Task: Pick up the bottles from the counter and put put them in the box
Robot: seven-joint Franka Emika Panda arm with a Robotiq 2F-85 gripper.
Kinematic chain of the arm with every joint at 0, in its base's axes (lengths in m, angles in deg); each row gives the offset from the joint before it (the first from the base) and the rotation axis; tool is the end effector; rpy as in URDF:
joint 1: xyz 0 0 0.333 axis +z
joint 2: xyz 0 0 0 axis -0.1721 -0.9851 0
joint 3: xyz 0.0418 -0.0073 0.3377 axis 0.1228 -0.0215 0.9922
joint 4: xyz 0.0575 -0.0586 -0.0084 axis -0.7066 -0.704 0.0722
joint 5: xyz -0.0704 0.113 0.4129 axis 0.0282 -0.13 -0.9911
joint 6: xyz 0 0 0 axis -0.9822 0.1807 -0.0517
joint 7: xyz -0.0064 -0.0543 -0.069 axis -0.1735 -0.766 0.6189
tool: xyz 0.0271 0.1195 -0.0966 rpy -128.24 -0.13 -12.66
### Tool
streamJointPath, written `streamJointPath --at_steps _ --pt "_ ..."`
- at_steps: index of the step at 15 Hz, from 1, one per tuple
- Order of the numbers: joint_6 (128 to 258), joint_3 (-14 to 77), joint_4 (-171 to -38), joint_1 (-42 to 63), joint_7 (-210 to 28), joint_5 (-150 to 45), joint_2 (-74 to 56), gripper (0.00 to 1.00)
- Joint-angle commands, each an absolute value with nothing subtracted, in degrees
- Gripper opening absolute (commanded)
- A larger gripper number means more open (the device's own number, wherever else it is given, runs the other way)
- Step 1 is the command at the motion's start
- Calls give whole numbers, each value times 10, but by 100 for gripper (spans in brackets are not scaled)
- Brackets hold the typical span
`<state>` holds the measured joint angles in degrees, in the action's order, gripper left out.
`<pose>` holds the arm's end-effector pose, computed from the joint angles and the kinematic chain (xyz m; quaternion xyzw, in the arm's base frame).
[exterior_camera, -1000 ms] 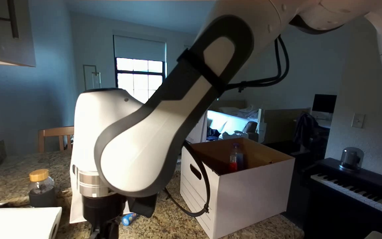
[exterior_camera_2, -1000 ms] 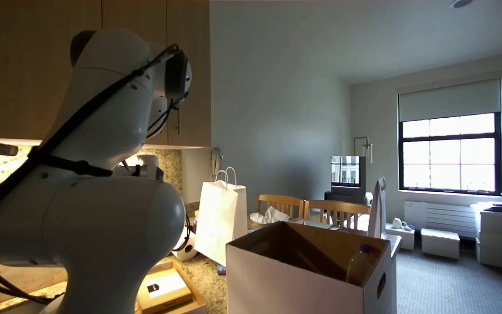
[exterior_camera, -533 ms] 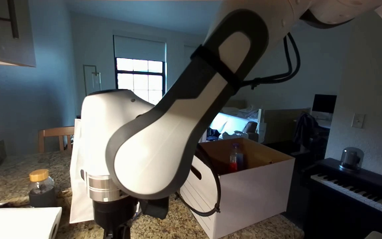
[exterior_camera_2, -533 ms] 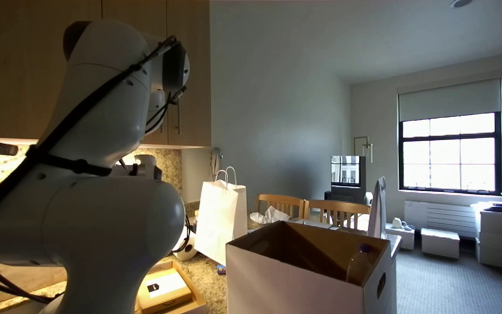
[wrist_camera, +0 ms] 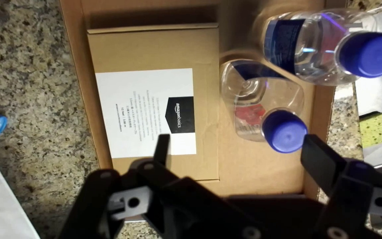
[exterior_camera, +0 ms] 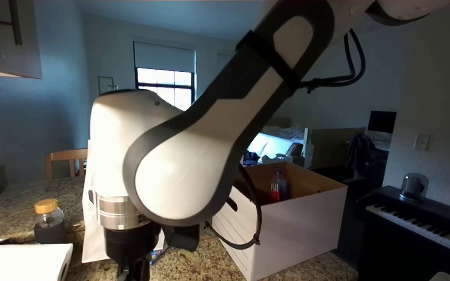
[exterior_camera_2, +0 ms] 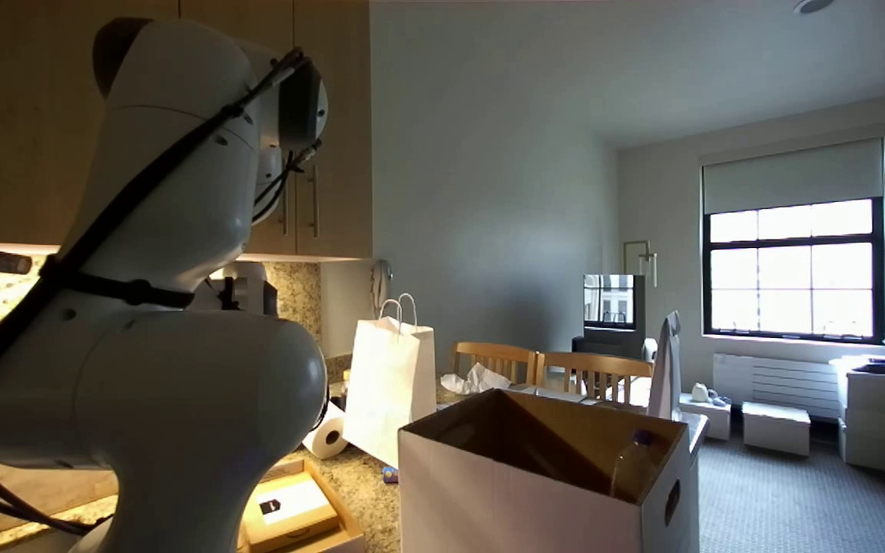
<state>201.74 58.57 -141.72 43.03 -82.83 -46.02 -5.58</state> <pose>0.3182 0.4785 0.2164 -0.8342 -0.5511 -0.0205 0.0003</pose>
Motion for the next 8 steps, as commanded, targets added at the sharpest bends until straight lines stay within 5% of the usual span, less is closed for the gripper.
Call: streamJointPath --at_steps 1,8 --pt "1994 607 -1442 425 -834 -477 -28 100" --pt "1979 625 -1430 430 -829 -479 -72 100"
